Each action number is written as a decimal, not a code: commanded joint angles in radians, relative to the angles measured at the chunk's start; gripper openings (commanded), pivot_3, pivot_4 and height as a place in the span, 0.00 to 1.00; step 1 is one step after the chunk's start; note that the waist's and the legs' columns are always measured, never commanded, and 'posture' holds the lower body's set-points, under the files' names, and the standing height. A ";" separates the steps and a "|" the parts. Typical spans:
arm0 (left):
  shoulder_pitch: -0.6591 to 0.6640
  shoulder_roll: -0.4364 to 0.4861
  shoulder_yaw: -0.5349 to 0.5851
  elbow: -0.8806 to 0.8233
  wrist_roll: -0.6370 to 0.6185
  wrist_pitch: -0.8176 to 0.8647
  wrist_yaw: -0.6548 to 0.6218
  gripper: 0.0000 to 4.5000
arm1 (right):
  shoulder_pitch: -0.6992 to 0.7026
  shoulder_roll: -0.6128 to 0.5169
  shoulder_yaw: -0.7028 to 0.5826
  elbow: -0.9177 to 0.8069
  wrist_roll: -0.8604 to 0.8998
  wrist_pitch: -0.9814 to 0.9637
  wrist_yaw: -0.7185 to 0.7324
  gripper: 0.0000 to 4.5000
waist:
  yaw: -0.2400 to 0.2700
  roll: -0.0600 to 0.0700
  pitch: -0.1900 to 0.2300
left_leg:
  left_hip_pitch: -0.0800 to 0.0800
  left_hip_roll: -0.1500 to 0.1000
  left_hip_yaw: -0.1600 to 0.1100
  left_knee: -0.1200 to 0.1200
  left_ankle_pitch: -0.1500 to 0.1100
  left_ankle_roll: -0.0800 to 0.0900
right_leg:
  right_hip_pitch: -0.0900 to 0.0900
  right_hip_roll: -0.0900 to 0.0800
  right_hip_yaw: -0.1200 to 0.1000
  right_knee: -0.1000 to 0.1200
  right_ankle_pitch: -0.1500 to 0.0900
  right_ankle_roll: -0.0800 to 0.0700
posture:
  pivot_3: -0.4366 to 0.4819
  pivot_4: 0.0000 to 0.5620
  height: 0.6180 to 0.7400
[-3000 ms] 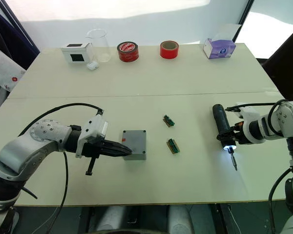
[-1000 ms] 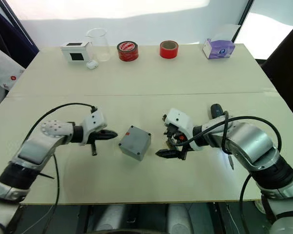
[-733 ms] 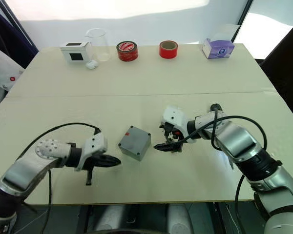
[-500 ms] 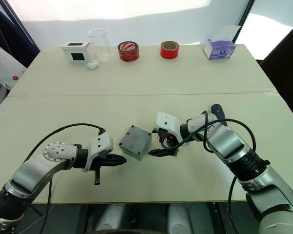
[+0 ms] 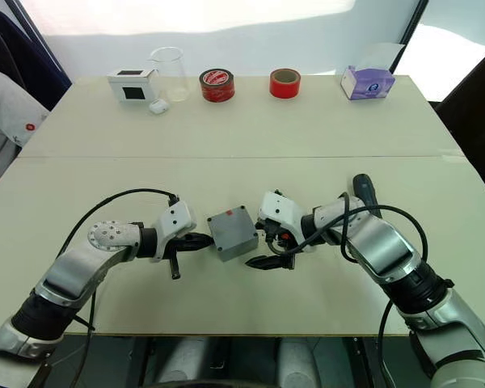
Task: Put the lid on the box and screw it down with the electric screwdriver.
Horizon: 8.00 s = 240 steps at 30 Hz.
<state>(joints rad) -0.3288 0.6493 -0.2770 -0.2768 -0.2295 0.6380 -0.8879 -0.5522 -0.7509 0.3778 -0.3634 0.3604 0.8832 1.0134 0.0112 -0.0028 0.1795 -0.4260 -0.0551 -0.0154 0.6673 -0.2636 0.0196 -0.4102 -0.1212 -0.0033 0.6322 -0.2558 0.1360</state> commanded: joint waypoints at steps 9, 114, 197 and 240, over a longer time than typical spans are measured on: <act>-0.038 -0.038 0.014 -0.006 -0.008 -0.029 0.004 0.00 | 0.024 0.003 -0.049 -0.085 0.041 0.066 -0.040 0.99 | 0.001 0.000 0.000 | 0.000 0.000 0.000 0.000 0.000 0.000 | 0.000 0.000 0.000 0.000 0.000 0.000 | 0.48 0.27 1.00; -0.085 0.165 0.199 -0.092 -0.279 0.087 -0.155 0.00 | 0.040 0.222 -0.306 0.372 -0.086 -0.254 -0.264 0.01 | -0.007 -0.001 -0.001 | 0.000 0.000 0.000 -0.001 0.004 -0.007 | 0.000 0.001 0.000 0.000 0.000 0.000 | 0.48 0.27 1.00; -0.083 0.156 0.196 -0.092 -0.278 0.085 -0.140 0.00 | -0.006 0.142 -0.338 0.407 -0.121 -0.414 -0.128 0.01 | -0.009 -0.001 0.000 | 0.001 0.001 0.000 -0.001 0.004 -0.007 | 0.000 0.002 0.000 0.000 0.000 0.000 | 0.48 0.27 1.00; -0.096 0.196 0.210 -0.124 -0.308 0.115 -0.153 0.00 | 0.139 0.162 -0.268 0.014 0.047 -0.158 -0.191 0.01 | -0.004 -0.001 0.000 | 0.001 0.001 0.000 0.000 0.004 -0.006 | 0.001 0.002 0.000 0.000 0.000 0.000 | 0.48 0.27 1.00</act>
<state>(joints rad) -0.4090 0.8264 -0.0890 -0.3770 -0.5350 0.7590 -1.0396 -0.4143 -0.5774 0.1099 -0.3268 0.4052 0.7326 0.8219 0.0073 -0.0038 0.1791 -0.4254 -0.0544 -0.0156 0.6668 -0.2600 0.0137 -0.4096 -0.1197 -0.0034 0.6327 -0.2558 0.1360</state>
